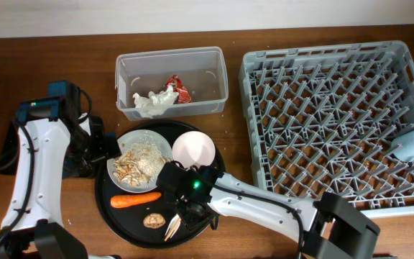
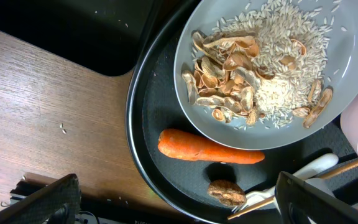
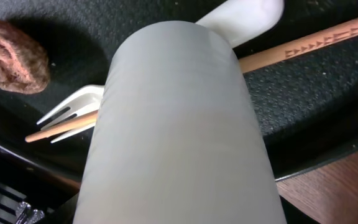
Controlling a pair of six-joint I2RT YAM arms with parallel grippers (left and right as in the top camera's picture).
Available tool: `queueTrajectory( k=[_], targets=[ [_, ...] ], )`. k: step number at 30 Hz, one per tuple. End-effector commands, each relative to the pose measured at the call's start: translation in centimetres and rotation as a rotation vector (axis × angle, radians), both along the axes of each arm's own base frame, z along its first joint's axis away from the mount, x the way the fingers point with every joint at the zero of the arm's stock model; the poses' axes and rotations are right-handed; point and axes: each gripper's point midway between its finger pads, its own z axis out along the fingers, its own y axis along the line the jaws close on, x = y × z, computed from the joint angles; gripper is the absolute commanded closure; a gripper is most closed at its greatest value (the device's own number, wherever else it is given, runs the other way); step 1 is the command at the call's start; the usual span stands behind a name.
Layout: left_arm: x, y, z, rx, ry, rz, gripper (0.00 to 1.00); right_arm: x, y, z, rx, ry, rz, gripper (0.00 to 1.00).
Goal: Sort waste into correct bins and load items into the dishwasher rack
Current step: 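Grasp the white cup on the tray with the right gripper, then place the white cup in the dish rack with the right gripper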
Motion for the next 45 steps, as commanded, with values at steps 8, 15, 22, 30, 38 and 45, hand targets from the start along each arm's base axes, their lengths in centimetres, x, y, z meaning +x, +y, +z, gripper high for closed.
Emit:
queueTrajectory(
  k=[8,15,22,30,38,45],
  targets=[
    [-0.2,-0.1,0.1,-0.008,-0.003,-0.005,0.01,6.9,-6.6,11.6,0.070,-0.183,-0.251,0.48],
    [-0.2,-0.1,0.1,-0.008,-0.003,-0.005,0.01,13.7,-30.1,18.2,-0.010,-0.353,-0.884,0.48],
    [-0.2,-0.1,0.1,-0.008,-0.003,-0.005,0.01,12.0,-45.6,15.2,-0.136,-0.278,-1.336,0.48],
    [-0.2,-0.1,0.1,-0.008,-0.003,-0.005,0.01,13.1,-49.4,8.4,-0.136,-0.094,-1.405,0.47],
    [-0.2,-0.1,0.1,-0.008,-0.003,-0.005,0.01,13.0,-47.0,8.4,-0.018,-0.027,-1.344,0.47],
    [-0.2,-0.1,0.1,-0.007,-0.002,-0.005,0.01,12.8,-47.1,8.4,-0.030,-0.022,-1.345,0.20]
  ],
)
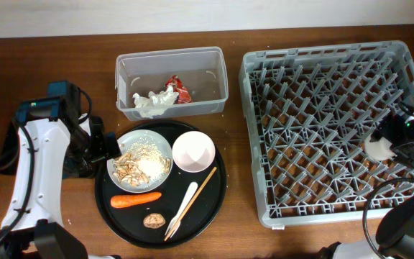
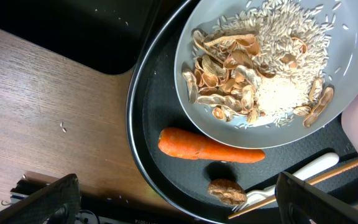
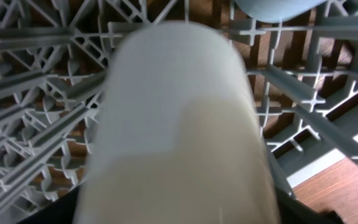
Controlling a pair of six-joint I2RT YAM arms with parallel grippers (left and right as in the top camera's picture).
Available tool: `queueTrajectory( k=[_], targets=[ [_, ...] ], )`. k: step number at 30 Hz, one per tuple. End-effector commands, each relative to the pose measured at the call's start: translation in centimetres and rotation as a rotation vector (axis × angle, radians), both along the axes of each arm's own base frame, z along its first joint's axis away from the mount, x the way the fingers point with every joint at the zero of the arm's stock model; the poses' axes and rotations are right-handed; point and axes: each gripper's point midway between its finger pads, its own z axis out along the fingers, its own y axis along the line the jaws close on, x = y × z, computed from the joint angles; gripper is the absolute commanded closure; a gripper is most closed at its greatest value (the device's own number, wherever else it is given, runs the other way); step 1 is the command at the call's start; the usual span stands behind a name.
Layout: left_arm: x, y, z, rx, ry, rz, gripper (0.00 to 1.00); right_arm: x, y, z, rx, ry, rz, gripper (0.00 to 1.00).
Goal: Sort waste into correct bins and load items into the dishwasher rack
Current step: 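Place the white cup in the dish rack with the right gripper, then grasp the pink bowl with the right gripper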
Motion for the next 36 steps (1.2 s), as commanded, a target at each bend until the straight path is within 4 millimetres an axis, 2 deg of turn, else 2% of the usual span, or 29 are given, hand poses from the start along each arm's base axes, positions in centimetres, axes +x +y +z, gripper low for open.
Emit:
queueTrajectory(
  k=[1,6,7,9,11,12,13,14,15,16,18,20,22,26,29,31,32,34,35,36],
  targets=[
    [-0.1,-0.1,0.2,-0.007,-0.006,-0.005,0.01,0.0,-0.1,0.1,-0.005,0.005,0.004,0.20],
    [-0.1,-0.1,0.2,-0.007,-0.007,-0.005,0.01,-0.5,0.1,0.0,0.003,0.026,0.005,0.18],
    [-0.1,-0.1,0.2,-0.007,-0.007,-0.005,0.01,-0.4,0.6,0.0,0.026,0.022,0.017,0.17],
    [-0.1,-0.1,0.2,-0.007,-0.007,-0.005,0.01,0.8,3.4,0.9,0.151,-0.079,0.147,0.17],
    [-0.1,-0.1,0.2,-0.007,-0.007,-0.005,0.01,2.0,7.5,3.5,0.165,-0.175,0.309,0.16],
    [-0.1,-0.1,0.2,-0.007,-0.007,-0.005,0.01,2.3,11.1,5.2,0.142,-0.214,0.446,0.14],
    [-0.1,-0.1,0.2,-0.007,-0.007,-0.005,0.01,2.5,13.4,6.0,0.133,-0.234,0.532,0.14],
    [-0.1,-0.1,0.2,-0.007,-0.007,-0.005,0.01,2.4,17.0,6.8,0.131,-0.257,0.650,0.14],
    [-0.1,-0.1,0.2,-0.007,-0.007,-0.005,0.01,2.2,21.1,7.2,0.142,-0.266,0.782,0.14],
    [-0.1,-0.1,0.2,-0.007,-0.007,-0.005,0.01,2.0,23.8,7.2,0.153,-0.268,0.863,0.14],
    [-0.1,-0.1,0.2,-0.007,-0.007,-0.005,0.01,1.6,31.2,6.4,0.184,-0.278,1.054,0.15],
    [-0.1,-0.1,0.2,-0.007,-0.007,-0.005,0.01,1.5,35.7,4.9,0.196,-0.278,1.172,0.19],
    [-0.1,-0.1,0.2,-0.007,-0.007,-0.005,0.01,2.5,40.3,0.3,0.170,-0.228,1.227,0.20],
    [-0.1,-0.1,0.2,-0.007,-0.007,-0.005,0.01,6.4,43.3,-5.6,0.076,-0.253,1.207,0.31],
    [-0.1,-0.1,0.2,-0.008,-0.006,-0.005,0.01,7.9,42.5,-8.8,-0.008,-0.216,1.161,0.32],
    [-0.1,-0.1,0.2,-0.007,-0.007,-0.005,0.01,7.9,42.5,-10.3,-0.008,-0.191,1.162,0.36],
    [-0.1,-0.1,0.2,-0.007,-0.007,-0.005,0.01,7.8,42.4,-10.8,-0.008,-0.178,1.162,0.46],
    [-0.1,-0.1,0.2,-0.007,-0.007,-0.005,0.01,7.8,42.4,-10.6,-0.009,-0.175,1.162,0.89],
    [-0.1,-0.1,0.2,-0.007,-0.007,-0.005,0.01,7.9,42.1,-9.9,-0.025,-0.180,1.158,0.96],
    [-0.1,-0.1,0.2,-0.007,-0.007,-0.005,0.01,8.3,41.6,-8.9,-0.061,-0.186,1.152,0.96]
  ],
)
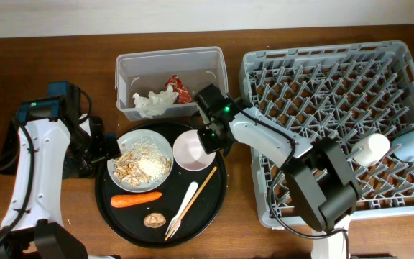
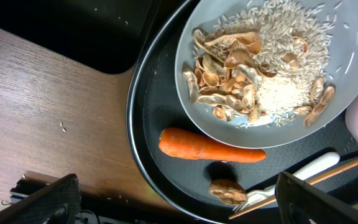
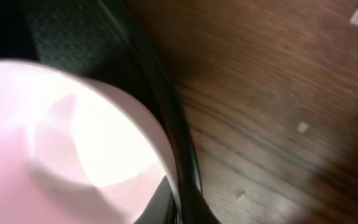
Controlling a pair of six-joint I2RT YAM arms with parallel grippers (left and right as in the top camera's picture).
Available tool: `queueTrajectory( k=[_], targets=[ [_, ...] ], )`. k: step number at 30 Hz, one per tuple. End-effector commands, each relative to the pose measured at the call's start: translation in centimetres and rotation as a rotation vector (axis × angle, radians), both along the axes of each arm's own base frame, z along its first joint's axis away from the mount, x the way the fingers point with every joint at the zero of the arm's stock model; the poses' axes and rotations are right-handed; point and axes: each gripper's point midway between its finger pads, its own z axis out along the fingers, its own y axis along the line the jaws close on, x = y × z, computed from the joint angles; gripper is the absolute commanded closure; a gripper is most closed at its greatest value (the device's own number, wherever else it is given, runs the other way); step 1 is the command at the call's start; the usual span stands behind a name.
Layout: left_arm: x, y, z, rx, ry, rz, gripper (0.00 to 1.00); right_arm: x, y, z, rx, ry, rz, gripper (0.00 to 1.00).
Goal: Sort waste into correct bins and load items into the dishwasher rack
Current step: 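Grasp the pink bowl with the right gripper, then carry the pink bowl into the dish rack with the right gripper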
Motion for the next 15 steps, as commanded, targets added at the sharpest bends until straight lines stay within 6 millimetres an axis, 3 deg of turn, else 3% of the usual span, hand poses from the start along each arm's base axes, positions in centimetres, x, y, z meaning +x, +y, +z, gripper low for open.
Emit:
queueTrajectory(
  k=[1,3,5,7,8,9,11,14,15],
  targets=[
    [0.0,0.0,0.2,-0.007,-0.009,-0.005,0.01,2.0,-1.6,4.0,-0.098,-0.114,-0.029,0.96],
    [0.0,0.0,0.2,-0.007,-0.009,-0.005,0.01,3.5,-3.3,8.3,-0.192,-0.199,-0.055,0.96],
    [0.0,0.0,0.2,-0.007,-0.009,-0.005,0.01,5.0,-6.6,13.5,-0.314,-0.299,-0.120,0.96],
    [0.0,0.0,0.2,-0.007,-0.009,-0.005,0.01,6.5,-11.7,18.9,-0.460,-0.436,-0.237,0.96],
    [0.0,0.0,0.2,-0.007,-0.010,-0.005,0.01,6.7,-15.4,21.4,-0.561,-0.507,-0.350,0.96],
    [0.0,0.0,0.2,-0.007,-0.010,-0.005,0.01,6.6,-18.2,22.8,-0.619,-0.536,-0.439,0.96],
    [0.0,0.0,0.2,-0.007,-0.010,-0.005,0.01,5.0,-26.1,24.8,-0.772,-0.546,-0.703,0.96],
    [0.0,0.0,0.2,-0.007,-0.010,-0.005,0.01,2.1,-36.7,25.3,-0.864,-0.503,-1.116,0.96],
    [0.0,0.0,0.2,-0.007,-0.009,-0.005,0.01,2.1,-39.5,25.3,-0.857,-0.510,-1.215,0.96]
  ],
)
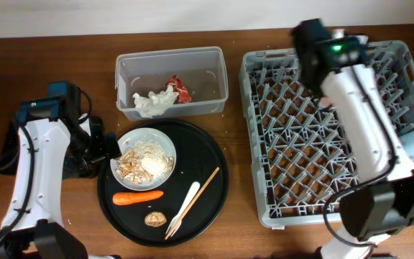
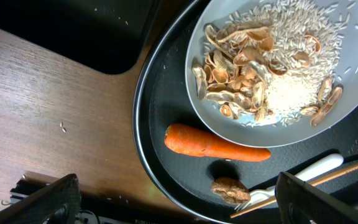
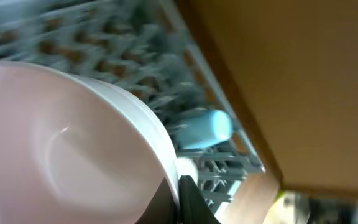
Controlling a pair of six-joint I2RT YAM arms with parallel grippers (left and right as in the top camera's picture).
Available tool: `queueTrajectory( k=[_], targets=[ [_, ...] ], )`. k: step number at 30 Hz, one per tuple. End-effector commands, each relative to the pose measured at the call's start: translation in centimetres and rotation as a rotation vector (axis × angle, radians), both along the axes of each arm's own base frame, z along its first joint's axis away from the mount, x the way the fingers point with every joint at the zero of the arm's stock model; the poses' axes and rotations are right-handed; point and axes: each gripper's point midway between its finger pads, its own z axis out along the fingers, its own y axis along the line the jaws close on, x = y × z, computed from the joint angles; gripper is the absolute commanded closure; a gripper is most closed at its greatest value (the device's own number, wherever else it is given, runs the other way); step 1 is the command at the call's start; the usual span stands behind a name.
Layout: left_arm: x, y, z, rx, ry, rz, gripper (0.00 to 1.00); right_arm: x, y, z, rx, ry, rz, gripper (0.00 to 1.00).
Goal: Sort waste into correct bins and load items into the dishwasher rack
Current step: 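Carry the pink bowl into the dish rack with the right gripper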
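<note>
My right gripper (image 3: 182, 194) is shut on the rim of a pink bowl (image 3: 73, 143), held above the far left part of the grey dishwasher rack (image 1: 315, 137). A blue cup lies at the rack's right side. On the black round tray (image 1: 214, 173) are a grey plate (image 1: 144, 160) of rice and peanut shells, a carrot (image 1: 138, 197), a brown nut (image 1: 154, 219), a white fork (image 1: 184, 205) and a wooden chopstick (image 1: 201, 188). My left gripper (image 2: 179, 205) stands open over the tray's left edge, holding nothing.
A clear bin (image 1: 171, 83) behind the tray holds crumpled paper and a red wrapper. A black bin (image 2: 73, 31) sits left of the tray, mostly under my left arm. My right arm (image 1: 361, 115) crosses the rack and covers part of it.
My right gripper was at the pink bowl on the tray; now it holds the bowl up over the rack's far left. The tray has shifted slightly right. The left arm has not moved.
My right gripper held a white cup over the tray, then over the rack's right side. Later the cup lay in the rack beside the blue cup and the gripper was at the pink bowl. Now the bowl is off the tray, over the rack.
</note>
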Motion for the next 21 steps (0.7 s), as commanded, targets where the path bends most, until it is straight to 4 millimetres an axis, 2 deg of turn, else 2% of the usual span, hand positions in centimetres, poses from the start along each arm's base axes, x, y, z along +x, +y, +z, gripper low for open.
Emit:
queueTrajectory(
  k=[1,3,5,7,9,12,14,16,18,21],
  targets=[
    [0.0,0.0,0.2,-0.007,-0.009,-0.005,0.01,-1.1,-8.0,2.0,-0.048,-0.219,-0.287,0.96],
    [0.0,0.0,0.2,-0.007,-0.009,-0.004,0.01,-2.6,-12.4,2.3,-0.067,-0.260,-0.407,0.96],
    [0.0,-0.1,0.2,-0.007,-0.008,-0.004,0.01,-3.2,-15.6,2.6,-0.111,-0.287,-0.471,0.96],
    [0.0,-0.1,0.2,-0.007,-0.008,-0.004,0.01,-2.7,-17.7,1.9,-0.144,-0.238,-0.466,0.96],
    [0.0,-0.1,0.2,-0.007,-0.008,-0.004,0.01,-1.2,-19.3,-0.1,-0.231,-0.124,-0.438,0.96],
    [-0.1,-0.1,0.2,-0.008,-0.004,-0.004,0.01,-0.1,-20.3,-0.3,-0.378,-0.091,-0.462,0.96],
    [-0.2,-0.1,0.2,-0.008,-0.001,-0.005,0.01,1.4,-20.6,-1.0,-0.394,-0.066,-0.427,0.96],
    [-0.2,-0.1,0.2,-0.008,-0.001,-0.004,0.01,3.2,-19.5,-2.3,-0.352,-0.066,-0.370,0.96],
    [-0.2,-0.1,0.2,-0.009,-0.001,-0.004,0.01,5.2,-17.5,-3.8,-0.343,-0.068,-0.317,0.96],
    [-0.3,-0.1,0.2,-0.010,0.002,-0.004,0.01,6.7,-15.9,-5.8,-0.384,-0.028,-0.284,0.96]
  ],
)
